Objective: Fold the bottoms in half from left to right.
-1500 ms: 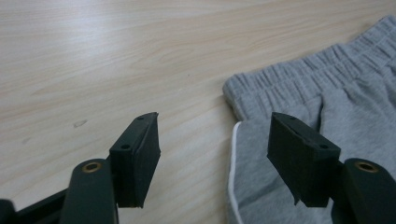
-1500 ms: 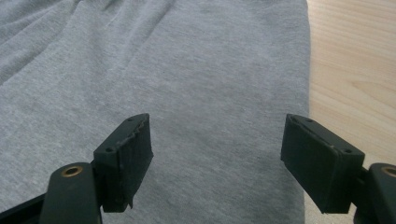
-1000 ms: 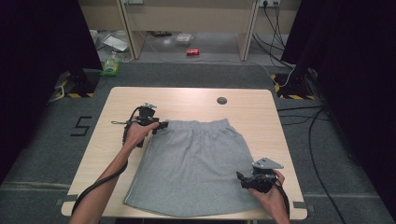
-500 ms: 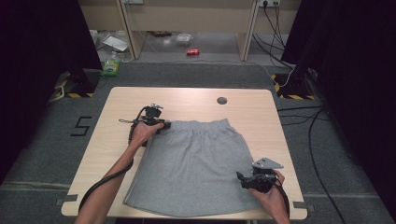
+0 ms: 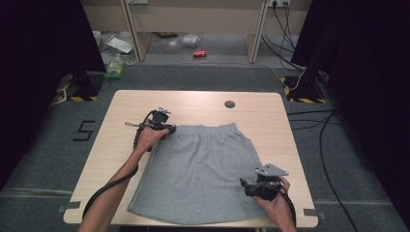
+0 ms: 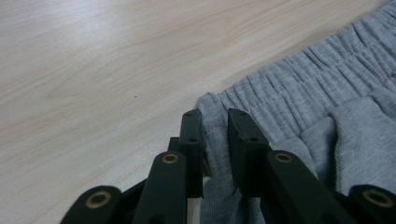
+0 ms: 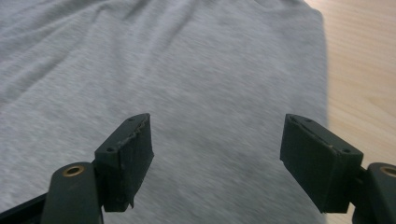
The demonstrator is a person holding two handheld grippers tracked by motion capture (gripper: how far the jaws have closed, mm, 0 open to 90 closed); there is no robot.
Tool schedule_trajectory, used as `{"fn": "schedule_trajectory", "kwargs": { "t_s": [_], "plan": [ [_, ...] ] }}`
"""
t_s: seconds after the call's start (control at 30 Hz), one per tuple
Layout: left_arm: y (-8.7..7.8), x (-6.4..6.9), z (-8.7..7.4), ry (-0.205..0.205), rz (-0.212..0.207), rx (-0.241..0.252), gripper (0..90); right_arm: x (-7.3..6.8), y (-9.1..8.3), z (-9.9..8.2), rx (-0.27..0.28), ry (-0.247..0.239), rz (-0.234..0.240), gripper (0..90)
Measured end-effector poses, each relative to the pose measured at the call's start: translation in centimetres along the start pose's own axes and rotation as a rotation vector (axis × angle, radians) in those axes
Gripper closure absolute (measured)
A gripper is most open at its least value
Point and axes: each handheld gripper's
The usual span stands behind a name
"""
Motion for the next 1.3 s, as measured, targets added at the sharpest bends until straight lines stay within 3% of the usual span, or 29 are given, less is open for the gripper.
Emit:
{"fn": "schedule_trajectory", "kwargs": {
  "t_s": [0.1, 0.23, 0.33, 0.57, 0.6, 0.63, 0.67, 0.83, 0.87, 0.93, 1.17, 1.3],
  "plan": [
    [0.0, -0.2, -0.1, -0.018, -0.014, 0.01, 76.7, -0.9, 0.1, 0.4, 0.004, -0.018, 0.019, 26.1],
    [0.0, -0.1, 0.0, -0.002, -0.007, -0.002, 76.8, -2.7, 0.7, 1.2, 0.009, -0.054, 0.052, 26.7],
    [0.0, -0.1, 0.1, 0.004, -0.003, -0.013, 77.0, -4.3, 1.3, 1.7, 0.004, -0.049, 0.103, 27.6],
    [0.0, -0.1, -0.1, 0.013, -0.001, 0.001, 76.9, -10.3, 2.5, 3.7, 0.041, -0.103, 0.213, 31.4],
    [0.0, -0.1, -0.1, 0.012, -0.003, 0.002, 76.9, -11.9, 2.7, 4.3, 0.05, -0.116, 0.244, 31.8],
    [0.0, -0.1, -0.1, 0.013, -0.003, 0.001, 76.9, -12.7, 2.8, 4.5, 0.052, -0.131, 0.259, 31.8],
    [0.0, -0.1, -0.1, 0.015, -0.002, 0.0, 76.9, -12.7, 2.8, 4.5, 0.052, -0.131, 0.259, 31.8],
    [0.0, 0.1, 0.0, 0.032, 0.01, -0.011, 76.8, -16.7, 3.8, 5.3, 0.041, -0.184, 0.309, 32.0],
    [0.1, 0.1, 0.0, 0.033, 0.012, -0.01, 76.8, -16.7, 3.8, 5.3, 0.041, -0.184, 0.309, 32.0],
    [0.0, 0.2, 0.0, 0.034, 0.014, -0.009, 76.8, -18.0, 4.2, 5.7, 0.042, -0.196, 0.318, 31.9],
    [0.0, -0.2, -0.2, 0.01, -0.009, 0.009, 76.4, -21.6, 4.8, 6.6, 0.064, -0.2, 0.336, 32.4],
    [0.0, -0.1, -0.2, 0.018, -0.003, 0.004, 76.4, -22.8, 5.0, 6.9, 0.06, -0.195, 0.347, 32.0]
  ]
}}
Point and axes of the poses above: each handheld gripper's, and its own axes: y roughly forward along the jaws, z roughly out of its top, x roughly to its right, and after that the axes turned 10 degrees about -z, right-handed
